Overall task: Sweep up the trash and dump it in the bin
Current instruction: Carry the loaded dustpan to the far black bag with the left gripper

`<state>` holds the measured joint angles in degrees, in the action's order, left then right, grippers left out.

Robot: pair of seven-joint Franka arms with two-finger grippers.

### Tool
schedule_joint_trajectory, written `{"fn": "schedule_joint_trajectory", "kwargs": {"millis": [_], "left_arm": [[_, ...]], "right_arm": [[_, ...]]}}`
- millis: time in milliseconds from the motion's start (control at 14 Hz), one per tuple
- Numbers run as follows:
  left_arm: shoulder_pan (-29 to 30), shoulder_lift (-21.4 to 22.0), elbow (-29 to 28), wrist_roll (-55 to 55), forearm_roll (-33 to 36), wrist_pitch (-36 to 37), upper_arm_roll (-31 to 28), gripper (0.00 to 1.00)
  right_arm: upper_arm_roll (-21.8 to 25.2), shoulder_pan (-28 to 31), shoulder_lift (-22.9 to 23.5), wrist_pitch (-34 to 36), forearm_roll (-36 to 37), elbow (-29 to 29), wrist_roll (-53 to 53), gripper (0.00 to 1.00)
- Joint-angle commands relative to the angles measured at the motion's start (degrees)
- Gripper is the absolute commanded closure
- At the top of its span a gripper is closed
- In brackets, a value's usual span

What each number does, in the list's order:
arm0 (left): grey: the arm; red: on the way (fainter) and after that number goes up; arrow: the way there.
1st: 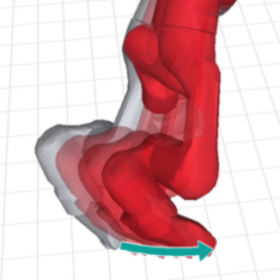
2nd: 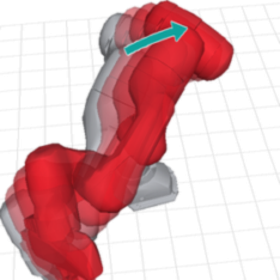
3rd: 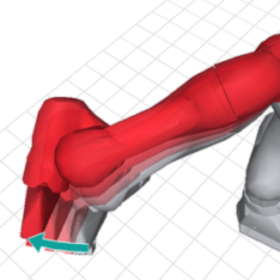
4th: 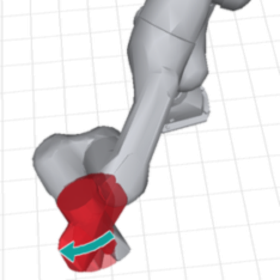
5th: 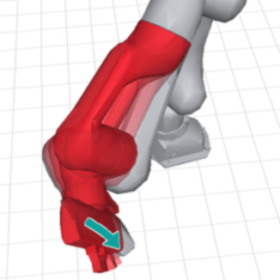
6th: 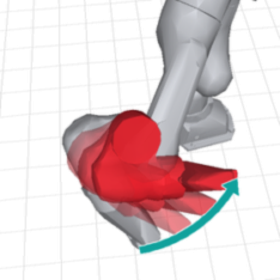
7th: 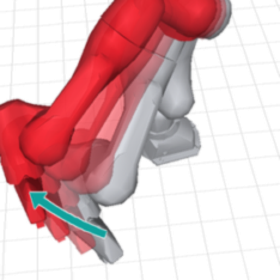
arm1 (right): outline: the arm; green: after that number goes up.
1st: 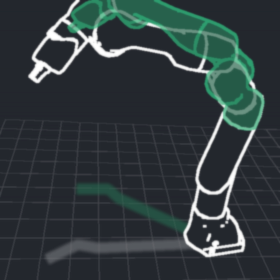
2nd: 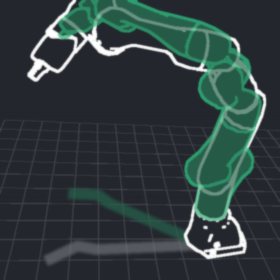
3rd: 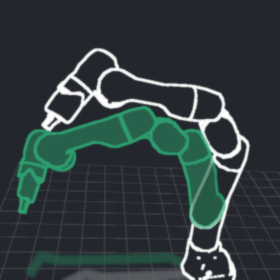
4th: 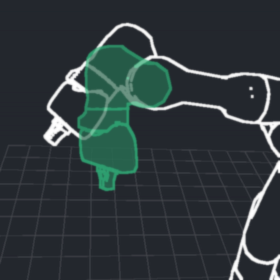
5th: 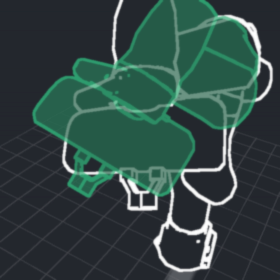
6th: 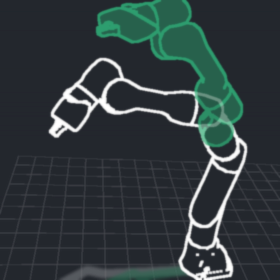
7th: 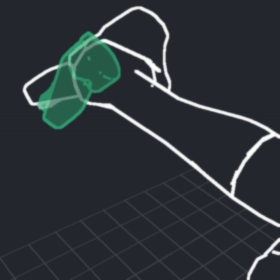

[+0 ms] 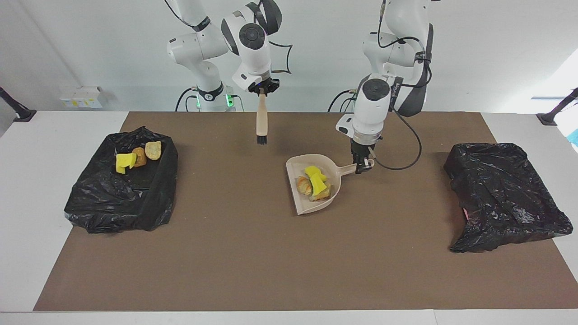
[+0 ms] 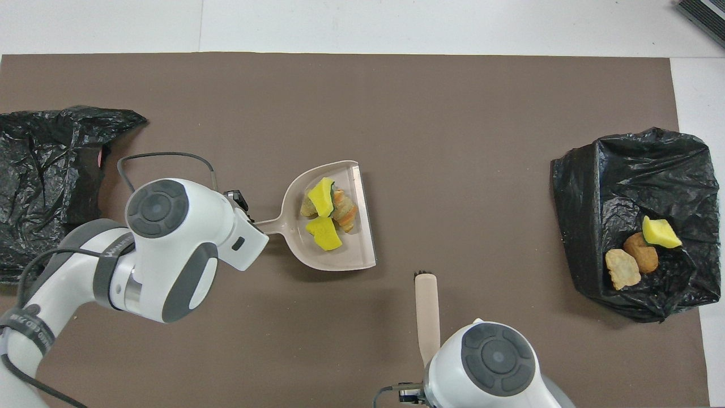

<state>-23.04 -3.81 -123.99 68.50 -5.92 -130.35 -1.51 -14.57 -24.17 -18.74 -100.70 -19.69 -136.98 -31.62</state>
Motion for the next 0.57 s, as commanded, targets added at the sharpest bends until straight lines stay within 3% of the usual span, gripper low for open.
{"fn": "schedule_joint_trajectory", "kwargs": {"millis": [0,286,501], "left_arm": [[4.56,0.74,2.33,9.35,-5.76,0.62,0.45,1.0],[9.4,-0.75,14.0,12.79,-5.86,12.37,0.36,1.0],[14.67,-3.74,22.54,17.18,-5.77,20.99,0.36,1.0]], "right_arm": [[-0.11,-3.68,6.06,-7.3,-1.23,0.04,-3.27,1.0],[-0.11,-7.46,12.92,-14.07,-3.16,0.13,-4.15,1.0],[-0.11,-8.43,13.99,-15.23,-3.16,0.13,-3.28,1.0]]}}
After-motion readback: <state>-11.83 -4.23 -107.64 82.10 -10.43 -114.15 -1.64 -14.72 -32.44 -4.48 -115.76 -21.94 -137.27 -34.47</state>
